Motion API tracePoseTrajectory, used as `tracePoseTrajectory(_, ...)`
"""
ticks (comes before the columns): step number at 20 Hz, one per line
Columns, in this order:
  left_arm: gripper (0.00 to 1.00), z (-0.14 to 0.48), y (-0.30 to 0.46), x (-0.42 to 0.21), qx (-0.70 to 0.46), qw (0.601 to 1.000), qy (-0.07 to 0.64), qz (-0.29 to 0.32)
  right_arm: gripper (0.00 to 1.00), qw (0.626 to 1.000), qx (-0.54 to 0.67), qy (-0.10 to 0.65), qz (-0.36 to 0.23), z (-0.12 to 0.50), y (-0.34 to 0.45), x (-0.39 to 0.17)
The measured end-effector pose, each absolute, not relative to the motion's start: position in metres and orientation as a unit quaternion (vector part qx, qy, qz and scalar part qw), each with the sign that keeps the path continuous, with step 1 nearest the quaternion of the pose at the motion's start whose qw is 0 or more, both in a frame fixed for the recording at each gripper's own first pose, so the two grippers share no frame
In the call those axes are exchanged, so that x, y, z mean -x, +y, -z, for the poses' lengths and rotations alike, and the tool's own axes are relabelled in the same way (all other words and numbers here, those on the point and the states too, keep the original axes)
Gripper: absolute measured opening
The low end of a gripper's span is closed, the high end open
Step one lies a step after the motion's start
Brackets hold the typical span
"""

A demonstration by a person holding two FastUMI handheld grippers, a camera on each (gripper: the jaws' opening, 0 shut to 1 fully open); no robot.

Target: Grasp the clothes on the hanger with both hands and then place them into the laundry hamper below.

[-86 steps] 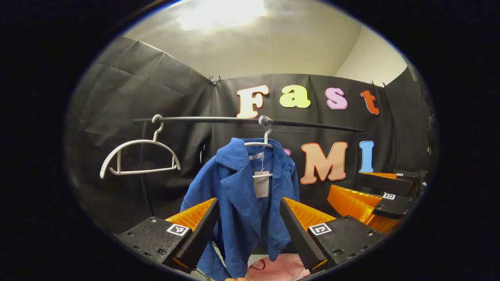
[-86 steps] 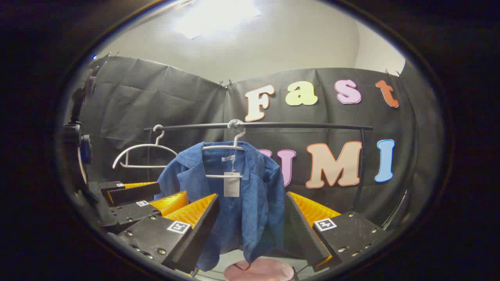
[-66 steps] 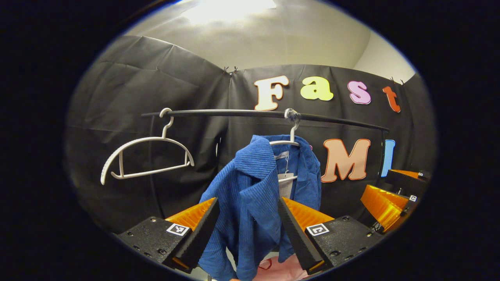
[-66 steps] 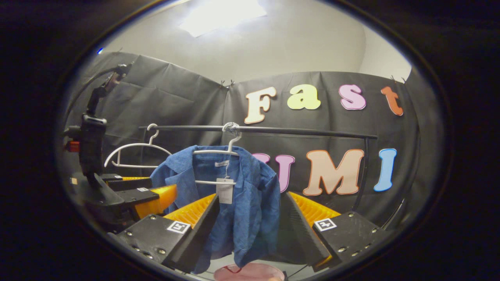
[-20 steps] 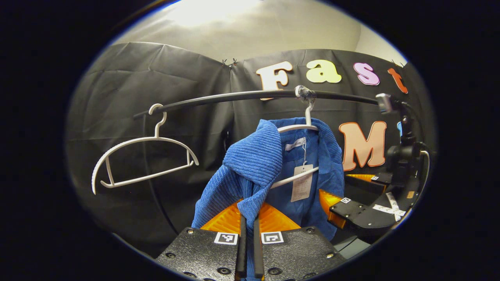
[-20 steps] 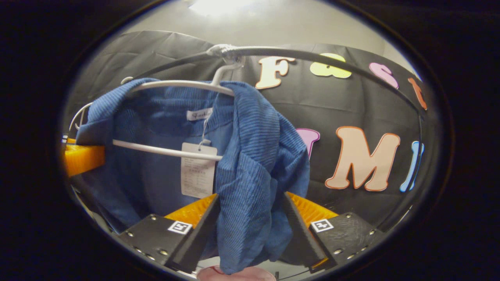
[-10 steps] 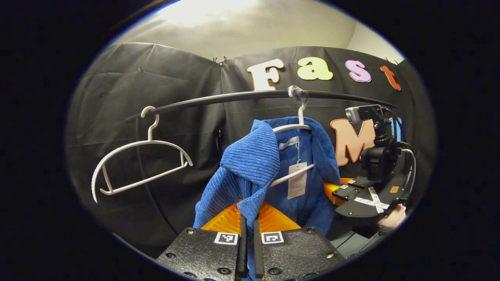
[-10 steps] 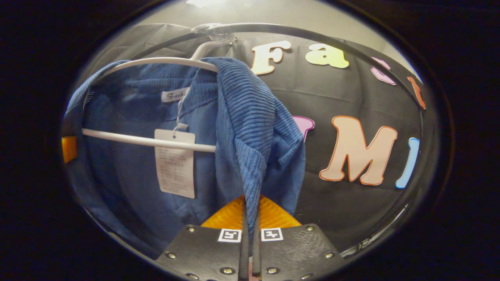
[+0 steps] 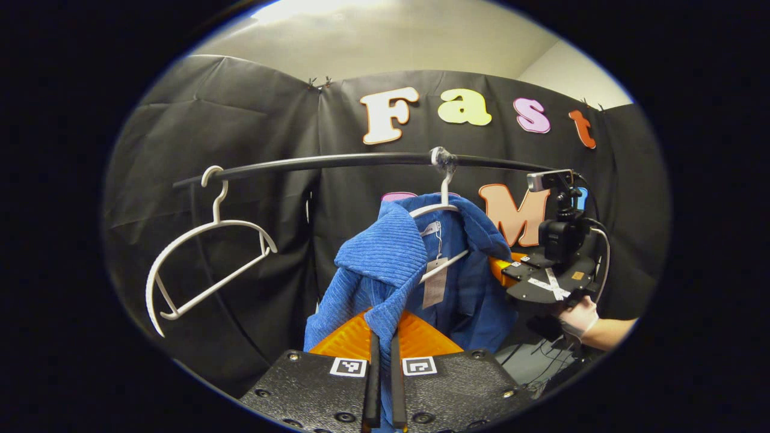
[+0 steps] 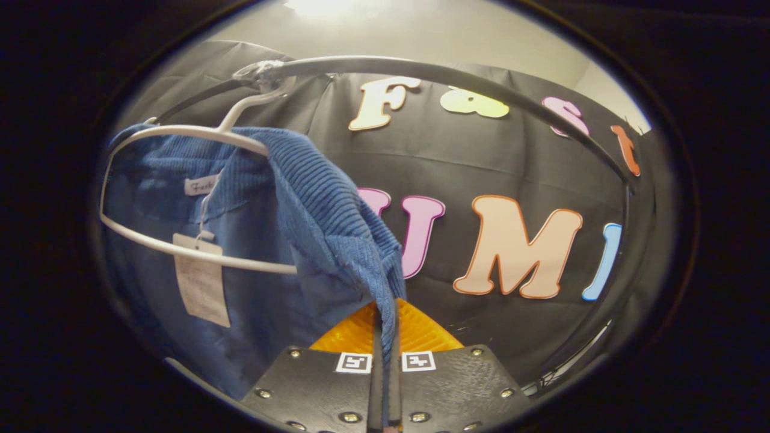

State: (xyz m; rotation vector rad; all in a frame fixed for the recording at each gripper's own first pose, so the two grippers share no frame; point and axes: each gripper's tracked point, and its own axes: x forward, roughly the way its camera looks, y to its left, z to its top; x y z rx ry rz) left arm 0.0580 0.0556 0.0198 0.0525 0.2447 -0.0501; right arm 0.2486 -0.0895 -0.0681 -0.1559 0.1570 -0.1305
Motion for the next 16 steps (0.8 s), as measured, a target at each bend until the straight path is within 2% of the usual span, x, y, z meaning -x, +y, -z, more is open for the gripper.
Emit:
tracePoseTrajectory(5, 0.08, -0.034, 0.060, -0.048, 0.006, 0.991, 0.126, 0.037, 0.05, 0.992, 0.076, 0.052, 0.083, 0.043, -0.111, -0.256)
tracePoseTrajectory(16, 0.07, -0.066, 0.105, -0.044, 0.043, 0.994, 0.101, 0.005, 0.04, 0.992, 0.075, 0.011, 0.098, 0.008, -0.131, -0.283)
